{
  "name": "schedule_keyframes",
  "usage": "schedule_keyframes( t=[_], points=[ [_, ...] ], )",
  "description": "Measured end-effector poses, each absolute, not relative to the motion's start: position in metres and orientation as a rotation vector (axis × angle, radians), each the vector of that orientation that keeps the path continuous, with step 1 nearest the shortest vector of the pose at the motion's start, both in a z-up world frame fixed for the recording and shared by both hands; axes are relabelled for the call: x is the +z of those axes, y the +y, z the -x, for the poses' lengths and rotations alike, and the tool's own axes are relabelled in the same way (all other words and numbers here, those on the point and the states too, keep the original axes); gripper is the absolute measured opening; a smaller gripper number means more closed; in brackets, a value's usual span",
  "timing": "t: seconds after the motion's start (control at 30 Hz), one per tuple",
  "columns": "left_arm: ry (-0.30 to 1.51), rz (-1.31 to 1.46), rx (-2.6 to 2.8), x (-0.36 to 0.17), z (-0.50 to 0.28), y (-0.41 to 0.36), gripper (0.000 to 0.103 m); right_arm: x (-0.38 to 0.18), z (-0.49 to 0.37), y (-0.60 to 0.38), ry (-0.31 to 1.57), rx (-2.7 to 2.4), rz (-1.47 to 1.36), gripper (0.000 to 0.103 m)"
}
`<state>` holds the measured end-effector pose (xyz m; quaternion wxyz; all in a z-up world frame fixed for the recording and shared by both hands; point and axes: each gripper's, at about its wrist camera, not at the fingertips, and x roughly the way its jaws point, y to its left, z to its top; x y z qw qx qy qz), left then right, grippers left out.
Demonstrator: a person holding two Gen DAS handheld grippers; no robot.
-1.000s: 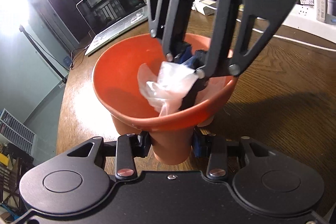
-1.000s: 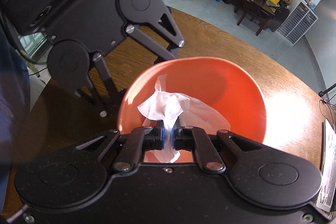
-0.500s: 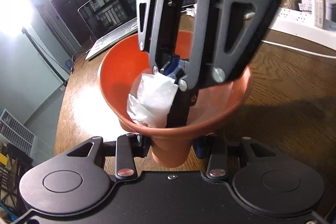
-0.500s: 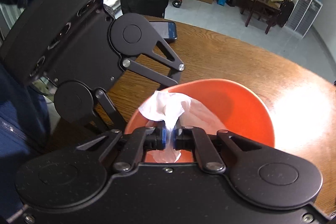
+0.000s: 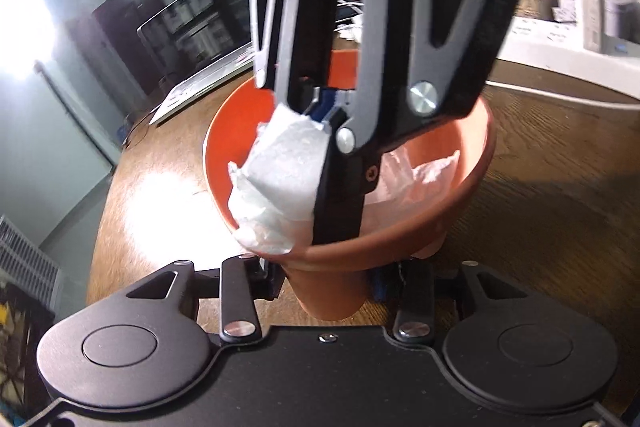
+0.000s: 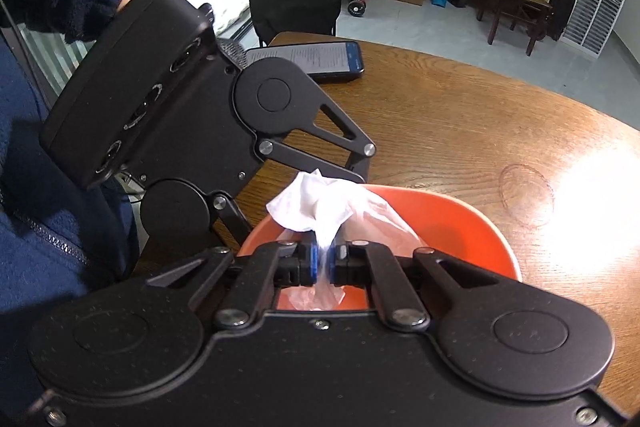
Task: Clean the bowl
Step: 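Wipe the inside of the bowl with the right gripper's tissue while the left gripper holds the bowl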
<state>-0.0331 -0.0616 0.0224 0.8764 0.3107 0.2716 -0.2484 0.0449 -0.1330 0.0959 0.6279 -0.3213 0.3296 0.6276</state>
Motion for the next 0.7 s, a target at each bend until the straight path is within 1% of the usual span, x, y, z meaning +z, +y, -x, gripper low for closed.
schedule_keyframes(
  t=[0.2, 0.37, 0.47, 0.7],
  points=[
    [0.558, -0.636, -0.449, 0.031, 0.043, -0.056, 0.037, 0.101, -0.036, -0.134, 0.649, 1.4, 0.795, 0.007],
    [0.559, -0.639, -0.438, 0.032, 0.049, -0.054, 0.037, 0.106, -0.052, -0.127, 0.575, 1.31, 0.781, 0.007],
    [0.552, -0.62, -0.415, 0.036, 0.055, -0.053, 0.037, 0.1, -0.063, -0.125, 0.556, 1.235, 0.807, 0.007],
    [0.508, -0.653, -0.361, 0.046, 0.038, -0.051, 0.037, 0.089, -0.07, -0.141, 0.597, 1.147, 0.812, 0.007]
  ],
)
